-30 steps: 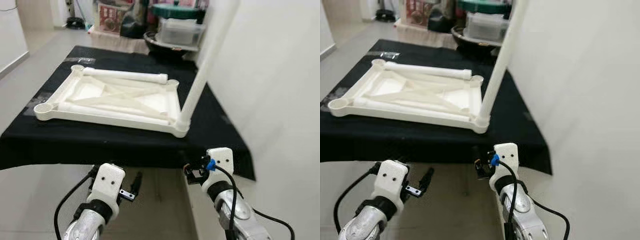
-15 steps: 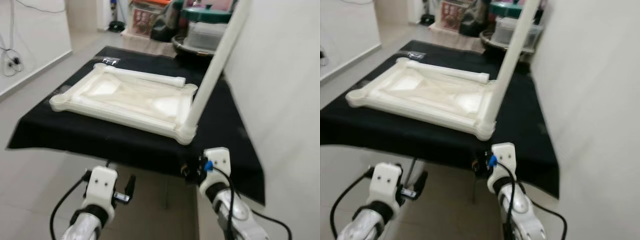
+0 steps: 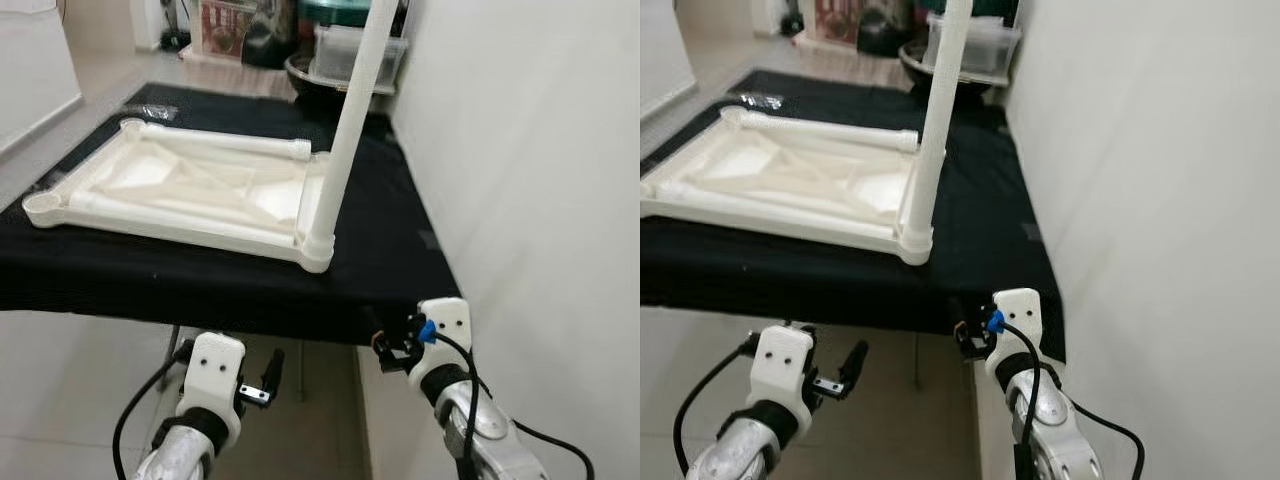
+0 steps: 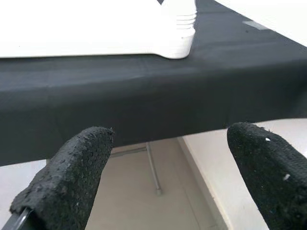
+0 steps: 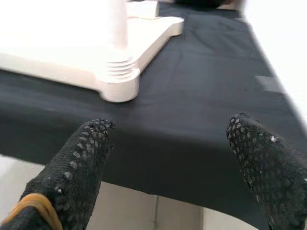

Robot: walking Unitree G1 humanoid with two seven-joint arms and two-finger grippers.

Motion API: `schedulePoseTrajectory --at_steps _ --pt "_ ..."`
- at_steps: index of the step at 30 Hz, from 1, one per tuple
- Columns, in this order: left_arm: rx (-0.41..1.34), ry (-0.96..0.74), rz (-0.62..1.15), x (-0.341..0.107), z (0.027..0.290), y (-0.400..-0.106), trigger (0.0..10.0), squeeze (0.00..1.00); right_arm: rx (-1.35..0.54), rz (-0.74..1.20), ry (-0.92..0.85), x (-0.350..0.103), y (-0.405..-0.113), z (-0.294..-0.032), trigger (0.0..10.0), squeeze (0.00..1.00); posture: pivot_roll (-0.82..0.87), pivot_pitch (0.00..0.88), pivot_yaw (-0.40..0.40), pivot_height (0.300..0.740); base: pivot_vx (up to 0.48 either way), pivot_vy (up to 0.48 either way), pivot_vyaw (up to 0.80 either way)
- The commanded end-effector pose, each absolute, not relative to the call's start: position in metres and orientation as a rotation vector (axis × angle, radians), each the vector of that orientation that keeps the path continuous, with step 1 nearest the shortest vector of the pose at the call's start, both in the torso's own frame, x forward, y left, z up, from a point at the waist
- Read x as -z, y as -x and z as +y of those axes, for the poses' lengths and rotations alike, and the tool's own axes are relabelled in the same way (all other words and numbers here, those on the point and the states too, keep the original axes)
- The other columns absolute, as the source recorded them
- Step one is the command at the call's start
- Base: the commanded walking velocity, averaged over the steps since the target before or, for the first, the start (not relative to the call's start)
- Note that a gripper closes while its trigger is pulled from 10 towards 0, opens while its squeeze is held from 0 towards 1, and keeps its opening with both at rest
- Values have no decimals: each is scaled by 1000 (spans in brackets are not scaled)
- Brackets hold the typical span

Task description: Building children table

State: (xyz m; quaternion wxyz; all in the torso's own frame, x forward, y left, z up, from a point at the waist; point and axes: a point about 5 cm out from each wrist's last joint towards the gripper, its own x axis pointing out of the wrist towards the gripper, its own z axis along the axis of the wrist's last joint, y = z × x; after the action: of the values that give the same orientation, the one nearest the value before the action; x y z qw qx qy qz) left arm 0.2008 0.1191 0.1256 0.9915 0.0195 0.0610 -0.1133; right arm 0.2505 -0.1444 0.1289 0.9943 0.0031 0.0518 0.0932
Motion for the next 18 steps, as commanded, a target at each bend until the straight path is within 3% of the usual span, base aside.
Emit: schedulePoseTrajectory --at_steps 1,11,18 --pt "241 -40 118 -128 116 -200 10000 0 -160 107 -4 -128 -253 -151 10000 0 89 73 -143 740 0 0 -800" --pt "155 -87 59 -144 128 -196 10000 0 -196 98 -4 -130 -251 -148 10000 0 84 78 -137 740 0 0 0" --pt "-62 -185 -31 -165 161 -201 10000 0 -137 100 9 -126 -255 -156 10000 0 101 60 -138 740 0 0 0"
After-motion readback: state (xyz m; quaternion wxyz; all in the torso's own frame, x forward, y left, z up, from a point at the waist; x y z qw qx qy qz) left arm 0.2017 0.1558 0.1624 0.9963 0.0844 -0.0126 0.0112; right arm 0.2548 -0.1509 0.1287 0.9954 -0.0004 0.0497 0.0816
